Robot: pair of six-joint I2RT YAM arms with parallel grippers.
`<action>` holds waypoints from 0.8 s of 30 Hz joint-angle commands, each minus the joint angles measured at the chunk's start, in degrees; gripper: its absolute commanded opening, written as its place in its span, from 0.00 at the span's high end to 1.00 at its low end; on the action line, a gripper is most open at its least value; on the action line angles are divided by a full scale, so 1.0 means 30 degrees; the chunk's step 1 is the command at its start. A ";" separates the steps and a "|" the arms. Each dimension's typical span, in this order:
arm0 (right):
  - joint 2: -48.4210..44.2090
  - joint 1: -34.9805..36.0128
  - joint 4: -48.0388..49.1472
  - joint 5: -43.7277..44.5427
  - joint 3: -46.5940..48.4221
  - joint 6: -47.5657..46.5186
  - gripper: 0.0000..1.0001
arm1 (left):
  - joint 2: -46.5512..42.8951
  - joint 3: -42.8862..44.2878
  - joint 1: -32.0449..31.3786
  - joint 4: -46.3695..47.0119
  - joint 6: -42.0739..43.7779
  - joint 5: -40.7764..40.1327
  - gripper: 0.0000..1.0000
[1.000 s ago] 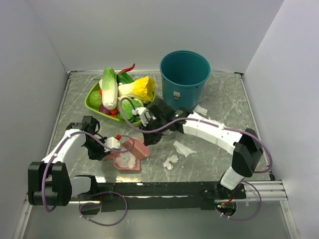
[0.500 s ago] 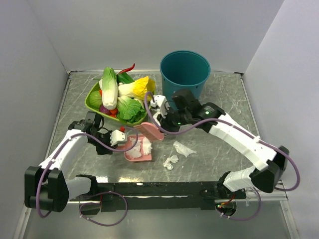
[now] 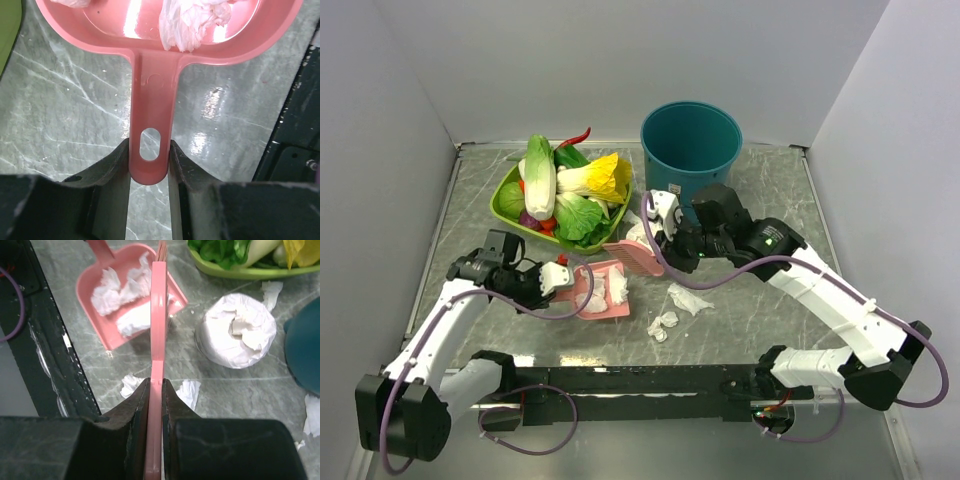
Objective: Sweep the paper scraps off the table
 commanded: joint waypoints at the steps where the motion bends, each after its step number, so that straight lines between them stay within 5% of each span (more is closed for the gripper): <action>1: -0.0432 -0.0099 0.0637 0.0574 -0.0867 0.0275 1.00 | -0.0941 0.0129 -0.0314 -0.1028 -0.0532 0.0920 0.99; 13: 0.1999 0.0311 0.1724 -0.1360 0.1326 0.1682 1.00 | -0.1645 0.0890 -0.1105 -0.0445 -0.3167 0.1243 0.99; 24: 0.0448 -0.0011 -0.0297 0.1332 0.3054 -0.2679 1.00 | -0.0679 0.3498 -0.1486 0.0464 -0.4751 0.1740 0.99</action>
